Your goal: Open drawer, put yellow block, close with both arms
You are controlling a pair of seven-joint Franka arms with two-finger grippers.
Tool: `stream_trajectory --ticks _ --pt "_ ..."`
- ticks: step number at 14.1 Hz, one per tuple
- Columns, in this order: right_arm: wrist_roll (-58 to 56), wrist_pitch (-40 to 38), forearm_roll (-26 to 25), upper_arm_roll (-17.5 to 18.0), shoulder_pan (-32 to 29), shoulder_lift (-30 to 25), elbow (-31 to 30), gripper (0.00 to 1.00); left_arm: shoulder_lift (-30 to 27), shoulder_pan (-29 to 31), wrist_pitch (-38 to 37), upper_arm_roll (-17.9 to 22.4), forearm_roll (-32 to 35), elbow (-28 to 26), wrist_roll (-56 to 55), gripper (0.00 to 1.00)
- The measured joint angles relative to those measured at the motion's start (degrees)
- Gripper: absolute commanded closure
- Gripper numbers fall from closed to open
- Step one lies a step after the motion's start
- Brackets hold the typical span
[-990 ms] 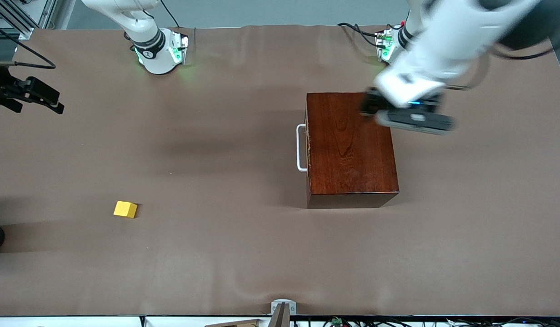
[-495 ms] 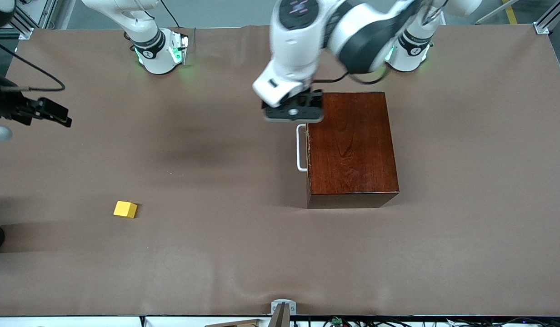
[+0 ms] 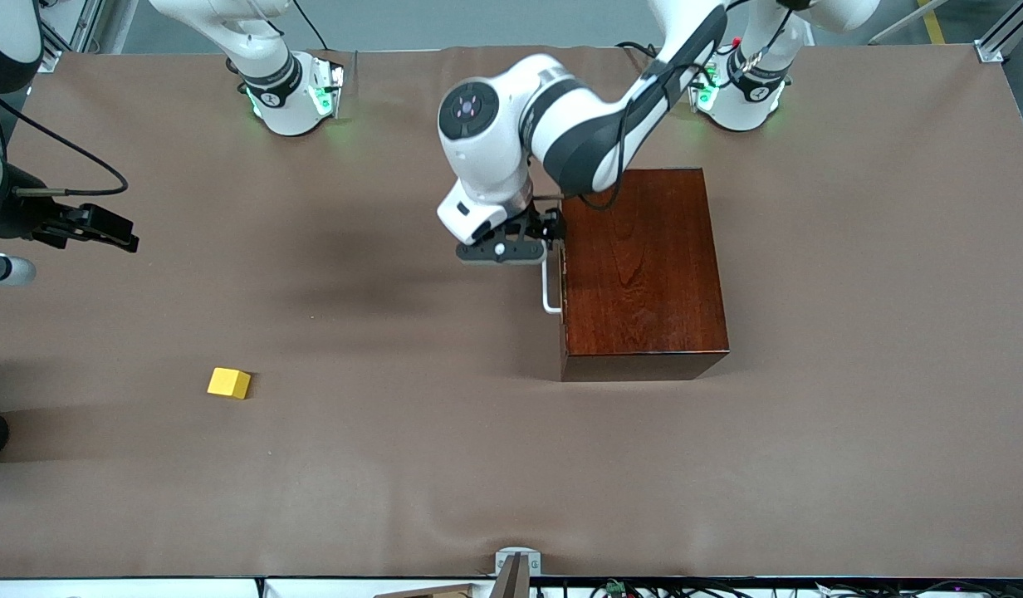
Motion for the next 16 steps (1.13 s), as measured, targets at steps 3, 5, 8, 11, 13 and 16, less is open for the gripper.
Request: stream_trajectory --ticks 3,5,8,11,13,16 --pt "0.0 0.69 -0.03 0.0 -0.06 1.16 -0.01 0.0 2.37 -0.79 1.32 0.02 0.83 0.13 -2.49 0.0" --pt "0.0 0.95 -0.05 -0.01 -0.09 1.63 0.0 0.0 3.07 -1.04 2.51 0.03 0.9 0.23 -3.1 0.0" --pt "0.0 1.33 -0.08 -0.01 -0.15 2.53 -0.04 0.0 3.88 -1.05 2.76 0.21 0.95 0.3 -3.15 0.0" --pt "0.0 2.28 -0.15 -0.09 -1.43 5.44 -0.17 0.0 4.71 -1.05 2.77 0.53 1.53 0.29 -3.15 0.0" --pt "-0.02 2.95 -0.15 -0.1 -2.67 7.93 -0.2 0.0 5.42 -1.05 2.77 0.54 1.72 0.27 -3.15 0.0" --pt "-0.02 7.18 -0.14 -0.1 -3.5 10.99 -0.19 0.0 6.75 -1.11 2.77 0.54 1.88 0.25 -3.15 0.0"
